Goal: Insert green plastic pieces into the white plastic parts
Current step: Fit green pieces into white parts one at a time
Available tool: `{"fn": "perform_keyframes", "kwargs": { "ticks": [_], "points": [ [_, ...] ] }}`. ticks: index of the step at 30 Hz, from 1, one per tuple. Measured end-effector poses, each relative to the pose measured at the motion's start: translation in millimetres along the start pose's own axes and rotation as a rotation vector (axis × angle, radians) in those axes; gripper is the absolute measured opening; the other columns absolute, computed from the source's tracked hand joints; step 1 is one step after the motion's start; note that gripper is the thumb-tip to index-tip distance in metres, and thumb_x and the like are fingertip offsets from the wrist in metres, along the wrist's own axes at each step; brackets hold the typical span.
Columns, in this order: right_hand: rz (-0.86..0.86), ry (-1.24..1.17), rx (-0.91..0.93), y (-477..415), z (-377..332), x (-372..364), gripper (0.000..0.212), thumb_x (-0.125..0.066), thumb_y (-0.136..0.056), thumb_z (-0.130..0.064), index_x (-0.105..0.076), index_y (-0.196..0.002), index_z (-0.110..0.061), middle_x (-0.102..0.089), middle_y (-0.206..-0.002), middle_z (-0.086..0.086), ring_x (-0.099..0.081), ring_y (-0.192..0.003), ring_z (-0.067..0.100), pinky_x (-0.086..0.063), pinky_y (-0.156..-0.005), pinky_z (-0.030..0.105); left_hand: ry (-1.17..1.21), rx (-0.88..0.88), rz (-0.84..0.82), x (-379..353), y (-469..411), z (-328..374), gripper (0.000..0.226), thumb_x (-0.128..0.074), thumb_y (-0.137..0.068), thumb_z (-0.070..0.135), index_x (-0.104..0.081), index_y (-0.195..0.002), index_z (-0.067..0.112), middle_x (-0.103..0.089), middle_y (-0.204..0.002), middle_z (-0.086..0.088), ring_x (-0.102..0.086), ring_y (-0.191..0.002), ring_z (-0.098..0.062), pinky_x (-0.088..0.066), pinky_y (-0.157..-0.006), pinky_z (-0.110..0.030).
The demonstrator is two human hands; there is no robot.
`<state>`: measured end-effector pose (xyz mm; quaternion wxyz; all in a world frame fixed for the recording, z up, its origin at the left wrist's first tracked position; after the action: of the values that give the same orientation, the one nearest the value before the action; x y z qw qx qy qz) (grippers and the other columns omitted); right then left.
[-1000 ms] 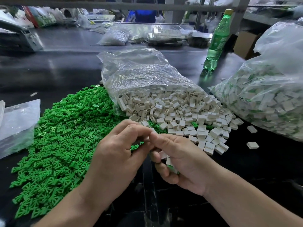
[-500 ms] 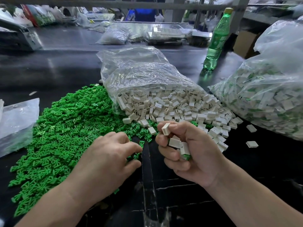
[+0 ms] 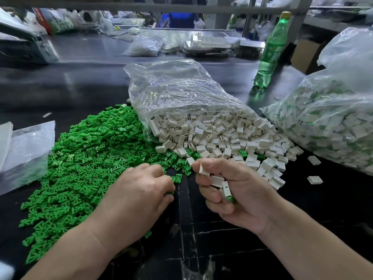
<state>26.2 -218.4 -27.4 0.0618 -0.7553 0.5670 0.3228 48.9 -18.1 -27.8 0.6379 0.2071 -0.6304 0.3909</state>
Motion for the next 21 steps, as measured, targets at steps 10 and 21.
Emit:
{"fn": "perform_keyframes", "kwargs": {
  "ticks": [10, 21],
  "points": [
    [0.081, 0.161, 0.032, 0.4, 2.0, -1.8, 0.014, -0.069, -0.087, -0.017, -0.062, -0.098, -0.01, -0.067, -0.08, 0.01, -0.046, -0.047, 0.012, -0.032, -0.034, 0.018, 1.345, 0.44, 0.188, 5.3, -2.9, 1.0, 0.014, -0.064, -0.079, 0.035, -0.073, -0.087, 0.027, -0.075, -0.086, -0.008, -0.073, -0.077, -0.021, -0.057, -0.063, -0.024],
    [0.027, 0.29, 0.182, 4.0, 3.9, -6.8, 0.014, -0.062, -0.097, -0.013, -0.067, -0.105, -0.003, -0.063, -0.078, 0.007, -0.044, -0.048, 0.011, -0.03, -0.035, 0.018, 1.499, 0.482, 0.137, -3.3, -3.3, 16.8, 0.021, -0.063, -0.076, 0.04, -0.073, -0.084, 0.023, -0.072, -0.08, -0.012, -0.065, -0.067, -0.02, -0.052, -0.056, -0.024]
  ]
}}
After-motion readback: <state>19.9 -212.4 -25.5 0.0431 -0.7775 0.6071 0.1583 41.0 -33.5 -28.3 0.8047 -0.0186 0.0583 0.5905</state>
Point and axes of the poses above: each hand's wrist, its own y-axis away from the middle knuckle, its own x-axis out of the back of the hand, z = x × y, the point moved 1 cm from there along -y, towards the middle knuckle
